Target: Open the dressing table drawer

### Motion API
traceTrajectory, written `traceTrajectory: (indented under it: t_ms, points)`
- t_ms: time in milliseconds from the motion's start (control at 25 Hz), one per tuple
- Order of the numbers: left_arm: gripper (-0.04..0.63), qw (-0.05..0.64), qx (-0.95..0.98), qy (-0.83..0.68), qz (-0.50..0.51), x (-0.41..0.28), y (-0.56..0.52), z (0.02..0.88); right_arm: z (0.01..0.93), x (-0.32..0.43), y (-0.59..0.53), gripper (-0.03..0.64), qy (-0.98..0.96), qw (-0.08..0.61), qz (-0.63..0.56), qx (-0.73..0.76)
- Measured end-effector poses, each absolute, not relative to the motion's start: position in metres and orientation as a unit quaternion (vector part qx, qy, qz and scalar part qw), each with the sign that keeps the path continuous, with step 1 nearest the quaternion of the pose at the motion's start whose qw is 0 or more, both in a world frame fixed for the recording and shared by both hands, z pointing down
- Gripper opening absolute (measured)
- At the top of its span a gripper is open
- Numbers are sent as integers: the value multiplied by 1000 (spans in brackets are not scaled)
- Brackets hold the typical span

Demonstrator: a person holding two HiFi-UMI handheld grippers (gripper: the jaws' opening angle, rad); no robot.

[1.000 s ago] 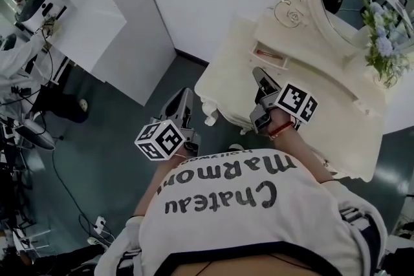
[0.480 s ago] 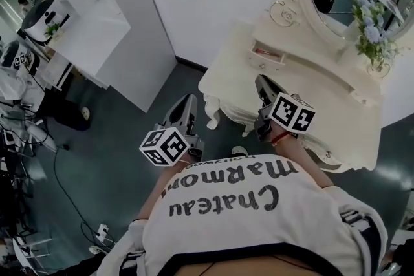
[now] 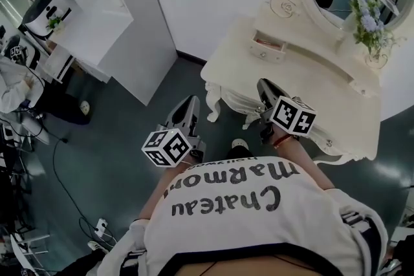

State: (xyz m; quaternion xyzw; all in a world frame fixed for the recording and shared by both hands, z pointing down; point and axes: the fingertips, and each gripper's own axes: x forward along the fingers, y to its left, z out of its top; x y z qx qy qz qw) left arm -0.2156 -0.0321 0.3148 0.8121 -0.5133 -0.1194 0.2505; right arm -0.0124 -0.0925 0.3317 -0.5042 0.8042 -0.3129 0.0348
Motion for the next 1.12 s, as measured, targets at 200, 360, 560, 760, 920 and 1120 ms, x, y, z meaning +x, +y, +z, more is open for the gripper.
traceTrajectory:
  t_ms: [200,360,560,760,920,1120]
  points:
    - [23,252,811,-514,-123,-221,-16,318,336,-22,-72,60,811,21,-311,-495]
    - [23,252,811,-513,-124,-222,-5,317,335,-27,-59,58,816,12,-304,-492]
    - [23,248,811,-515,-127,-223,2,314,337,-30,-47,58,821,8,-302,-485]
    - [23,241,812,-516,-129,-224,6,310,338,-31,-41,58,824,5,-300,-482]
    - [23,242,813,-514,-128,-221,8,311,340,-32,-38,58,825,1,-300,-479]
    - [23,245,815,-509,-129,-219,11,312,341,-36,-33,58,827,-4,-301,-474]
